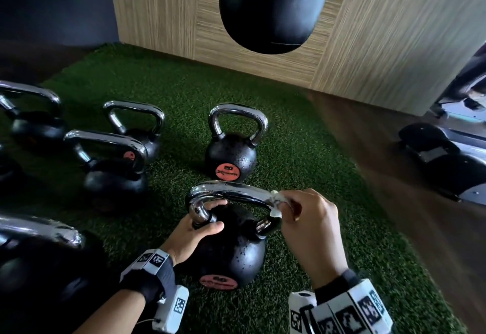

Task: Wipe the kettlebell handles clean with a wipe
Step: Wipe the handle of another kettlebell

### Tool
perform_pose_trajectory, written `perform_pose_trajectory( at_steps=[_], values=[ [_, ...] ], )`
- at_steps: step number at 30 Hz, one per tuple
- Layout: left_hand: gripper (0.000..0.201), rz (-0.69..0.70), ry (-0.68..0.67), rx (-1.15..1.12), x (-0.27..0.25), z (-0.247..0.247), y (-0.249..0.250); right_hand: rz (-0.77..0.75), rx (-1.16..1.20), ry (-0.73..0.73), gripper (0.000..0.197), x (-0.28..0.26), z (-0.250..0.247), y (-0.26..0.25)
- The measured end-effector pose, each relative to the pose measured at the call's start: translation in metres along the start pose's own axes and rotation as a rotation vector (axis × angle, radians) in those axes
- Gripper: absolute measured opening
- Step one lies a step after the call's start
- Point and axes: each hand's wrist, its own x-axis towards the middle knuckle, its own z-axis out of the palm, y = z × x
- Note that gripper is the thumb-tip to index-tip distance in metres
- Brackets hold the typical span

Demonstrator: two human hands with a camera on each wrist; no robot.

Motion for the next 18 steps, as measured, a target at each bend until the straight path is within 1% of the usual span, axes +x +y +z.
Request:
perform_pose_trajectory(
  at_steps=[2,5,8,11,13,15,17,18],
  values=[
    [0.054,-0.012,-0.003,-0.007,-0.002,0.002,0.004,0.078,0.061,-0.007,0.016,-0.006,0.001,0.012],
    [0.055,-0.002,0.008,-0.010,-0.003,0.003,0.008,0.197,0.168,-0.061,0.012,-0.013,0.005,0.033],
    [0.055,0.001,0.022,-0.002,-0.004,0.005,0.010,0.237,0.267,-0.053,0.012,-0.018,0.014,0.047],
    [0.053,-0.031,0.015,0.018,-0.003,0.005,0.013,0.307,0.437,-0.050,0.010,-0.024,0.026,0.059],
    [0.057,-0.084,-0.001,0.037,-0.003,0.004,0.014,0.421,0.559,-0.089,0.007,-0.031,0.038,0.065],
    [0.065,-0.159,-0.005,0.070,-0.002,0.001,0.015,0.553,0.717,-0.142,0.004,-0.041,0.053,0.064],
    [0.072,-0.250,-0.006,0.139,-0.004,-0.002,0.021,0.601,0.793,-0.162,0.003,-0.050,0.064,0.059],
    [0.077,-0.301,-0.014,0.213,-0.007,-0.004,0.027,0.610,0.801,-0.156,0.003,-0.052,0.067,0.057]
  ],
)
